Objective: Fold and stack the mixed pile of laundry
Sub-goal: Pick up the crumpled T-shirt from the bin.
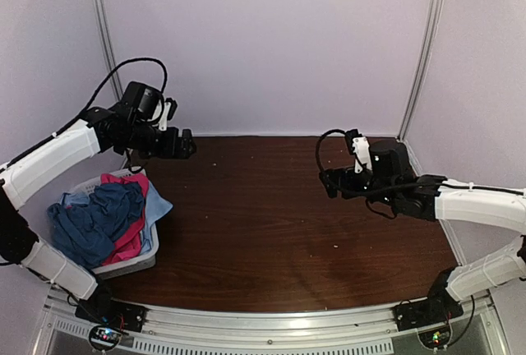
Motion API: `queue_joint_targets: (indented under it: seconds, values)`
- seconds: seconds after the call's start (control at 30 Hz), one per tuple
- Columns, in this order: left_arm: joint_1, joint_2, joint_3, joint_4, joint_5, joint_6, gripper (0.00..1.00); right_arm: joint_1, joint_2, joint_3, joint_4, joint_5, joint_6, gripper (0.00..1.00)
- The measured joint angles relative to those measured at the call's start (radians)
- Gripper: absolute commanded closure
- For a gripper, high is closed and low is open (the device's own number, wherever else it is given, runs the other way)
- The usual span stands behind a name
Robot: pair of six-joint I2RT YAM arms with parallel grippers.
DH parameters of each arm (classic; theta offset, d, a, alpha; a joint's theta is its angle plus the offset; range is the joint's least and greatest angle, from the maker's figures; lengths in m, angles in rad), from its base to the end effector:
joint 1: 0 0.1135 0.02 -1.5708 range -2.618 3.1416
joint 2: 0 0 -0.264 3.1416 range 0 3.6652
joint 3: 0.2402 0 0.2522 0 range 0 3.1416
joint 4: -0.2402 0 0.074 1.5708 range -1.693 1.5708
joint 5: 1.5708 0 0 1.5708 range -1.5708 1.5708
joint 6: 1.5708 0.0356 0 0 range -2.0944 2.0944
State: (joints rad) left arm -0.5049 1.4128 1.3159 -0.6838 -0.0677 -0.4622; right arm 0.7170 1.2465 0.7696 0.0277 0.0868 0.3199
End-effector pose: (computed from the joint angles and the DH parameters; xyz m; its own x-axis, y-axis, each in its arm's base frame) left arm 0.2689 -0.1459 0.3332 -0.7478 -0.0950 -0.6571 0.1197 0.9542 -0.2742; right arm 0.2128 0.1814 0.2571 -0.4981 -0.0186 -0.8669 -0.4626 0.8513 0.2475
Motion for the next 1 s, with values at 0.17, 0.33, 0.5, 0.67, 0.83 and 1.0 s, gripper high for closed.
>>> queue_joint_targets:
  seconds: [0.17, 0.33, 0.5, 0.67, 0.83, 1.0]
  values:
    - [0.101, -0.087, 0.01, -0.067, -0.002, -0.012, 0.02, -0.042, -0.086, -0.006, -0.049, -0.02, -0.047, 0.0]
    - [0.274, -0.269, -0.012, -0.231, -0.018, -0.034, 0.02, -0.114, -0.148, -0.043, -0.053, -0.098, -0.067, 0.0]
    - [0.29, -0.279, 0.029, -0.443, -0.11, -0.101, 0.02, -0.163, -0.121, -0.049, -0.047, -0.177, -0.07, 0.0]
    - [0.355, -0.285, -0.052, -0.56, -0.146, -0.204, 0.03, -0.168, -0.05, -0.051, -0.002, -0.247, -0.066, 0.0]
    - [0.414, -0.323, -0.193, -0.58, -0.136, -0.264, 0.03, -0.169, 0.011, -0.051, 0.028, -0.299, -0.058, 0.0]
    - [0.42, -0.262, -0.272, -0.546, -0.109, -0.277, 0.05, -0.172, 0.061, -0.047, 0.052, -0.338, -0.057, 0.0]
